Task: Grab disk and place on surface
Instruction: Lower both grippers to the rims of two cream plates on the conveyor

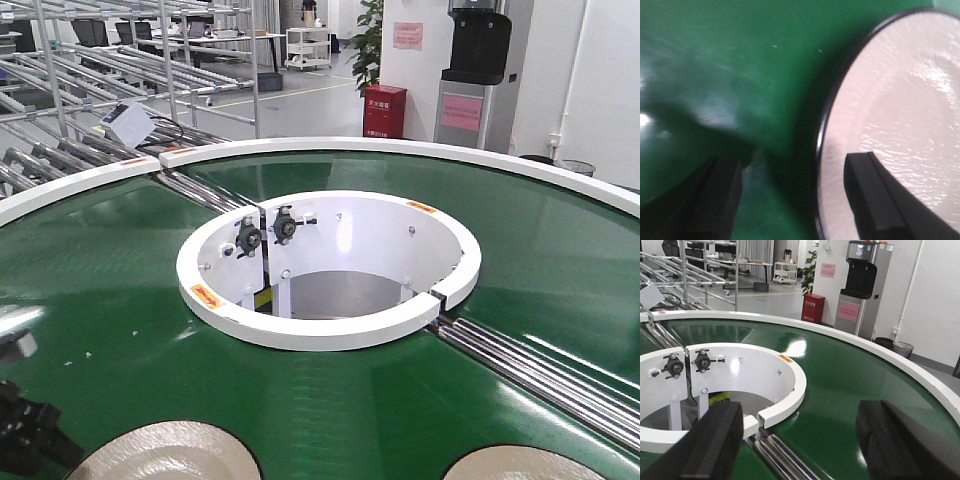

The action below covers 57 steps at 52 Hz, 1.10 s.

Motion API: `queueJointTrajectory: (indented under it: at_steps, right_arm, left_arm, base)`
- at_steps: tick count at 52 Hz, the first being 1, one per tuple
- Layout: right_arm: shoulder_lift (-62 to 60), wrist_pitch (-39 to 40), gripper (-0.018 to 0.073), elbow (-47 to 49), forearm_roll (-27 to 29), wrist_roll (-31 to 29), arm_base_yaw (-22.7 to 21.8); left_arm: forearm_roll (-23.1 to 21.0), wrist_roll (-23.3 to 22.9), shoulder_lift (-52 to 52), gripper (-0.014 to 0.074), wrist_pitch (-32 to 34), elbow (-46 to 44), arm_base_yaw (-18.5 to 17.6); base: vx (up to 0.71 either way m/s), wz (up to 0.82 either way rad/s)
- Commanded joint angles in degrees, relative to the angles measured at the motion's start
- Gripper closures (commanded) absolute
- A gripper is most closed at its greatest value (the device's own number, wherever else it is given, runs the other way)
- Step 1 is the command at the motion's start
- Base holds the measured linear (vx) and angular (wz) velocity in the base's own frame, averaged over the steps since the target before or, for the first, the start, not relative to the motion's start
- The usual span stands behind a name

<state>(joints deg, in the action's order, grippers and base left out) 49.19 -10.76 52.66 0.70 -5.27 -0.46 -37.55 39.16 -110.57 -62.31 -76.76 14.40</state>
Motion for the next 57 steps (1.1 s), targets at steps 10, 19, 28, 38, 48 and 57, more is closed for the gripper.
queueJointTrajectory:
  at_steps: [10, 19, 28, 38, 48, 57]
  right_arm:
    - [0.0, 5.2, 0.0037, 2.1, -0.7, -0.6, -0.4]
    - [0.0, 5.2, 0.0037, 2.1, -0.7, -0.6, -0.4]
    - [0.0, 5.2, 0.0037, 2.1, -0.2, -0.6, -0.4]
    - [0.0, 5.1, 0.0038, 2.1, -0.2, -0.6, -0.4]
    - [0.0, 4.7, 0.0038, 2.1, -0.2, -0.6, -0.4]
    - [0.0, 4.4, 0.0038, 2.1, -0.2, -0.6, -0.4]
  left_arm:
    - [-6.1, 2.7, -0.3, 0.0057, -3.3, -1.0, -5.4]
    - [-6.5, 2.9, -1.0, 0.0108, -3.6, -0.7, -7.3]
    - [-8.6, 2.9, -1.0, 0.0448, -5.5, -0.7, -7.6]
    - [-11.6, 3.0, -1.0, 0.0606, -6.4, -0.7, -7.6]
    - [-16.4, 4.1, -1.0, 0.0606, -7.2, -0.7, -7.6]
    - [-22.0, 4.7, -1.0, 0.0606, -9.0, -0.8, -7.6]
  base:
    - [0.0, 0.0]
    - [0.0, 0.0]
    - [0.0, 0.0]
    - [0.0, 0.0]
    - [0.0, 0.0]
    - [0.0, 0.0]
